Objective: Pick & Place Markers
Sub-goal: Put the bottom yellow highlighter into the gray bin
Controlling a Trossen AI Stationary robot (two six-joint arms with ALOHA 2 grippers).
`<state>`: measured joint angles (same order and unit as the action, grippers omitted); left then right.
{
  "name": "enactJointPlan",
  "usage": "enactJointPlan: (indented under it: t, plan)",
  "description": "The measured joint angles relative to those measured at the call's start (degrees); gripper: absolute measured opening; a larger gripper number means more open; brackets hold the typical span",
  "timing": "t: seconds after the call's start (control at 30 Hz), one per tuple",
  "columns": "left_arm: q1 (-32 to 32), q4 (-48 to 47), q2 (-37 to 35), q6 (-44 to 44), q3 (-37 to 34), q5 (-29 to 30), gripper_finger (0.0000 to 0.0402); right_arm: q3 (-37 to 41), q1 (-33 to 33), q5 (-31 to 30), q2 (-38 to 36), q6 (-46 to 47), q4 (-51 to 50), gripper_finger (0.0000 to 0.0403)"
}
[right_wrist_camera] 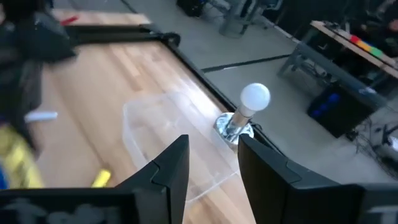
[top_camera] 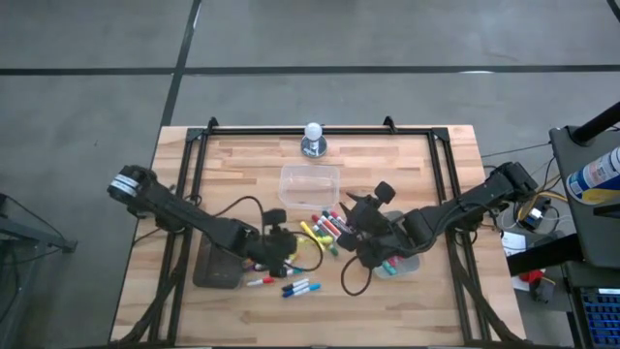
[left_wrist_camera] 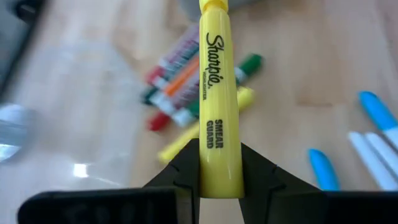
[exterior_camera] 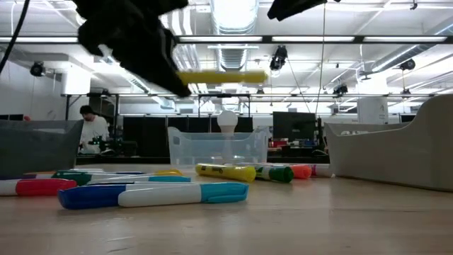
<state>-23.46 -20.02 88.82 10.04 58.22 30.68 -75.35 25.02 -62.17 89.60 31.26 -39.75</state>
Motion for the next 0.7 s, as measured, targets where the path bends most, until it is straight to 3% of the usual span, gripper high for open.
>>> enactJointPlan:
  t: [0.23,0.4,0.7]
  plan:
    - [0.02,0.01,-6.37,-4.89,0.0,4.81,0.0069,1.82,-0.07,12.13,0.13,-11.54,7.36,0.0127]
    - [0.02,-0.78,-10.1,-6.26,-0.13,5.73,0.0069,3.87,-0.04,13.4,0.14,-23.07,17.97,0.0127]
    - [-0.29,-5.8,-16.15,-5.35,-0.38,10.01,0.0069,4.51,-0.52,17.65,0.14,-22.79,18.58,0.0127]
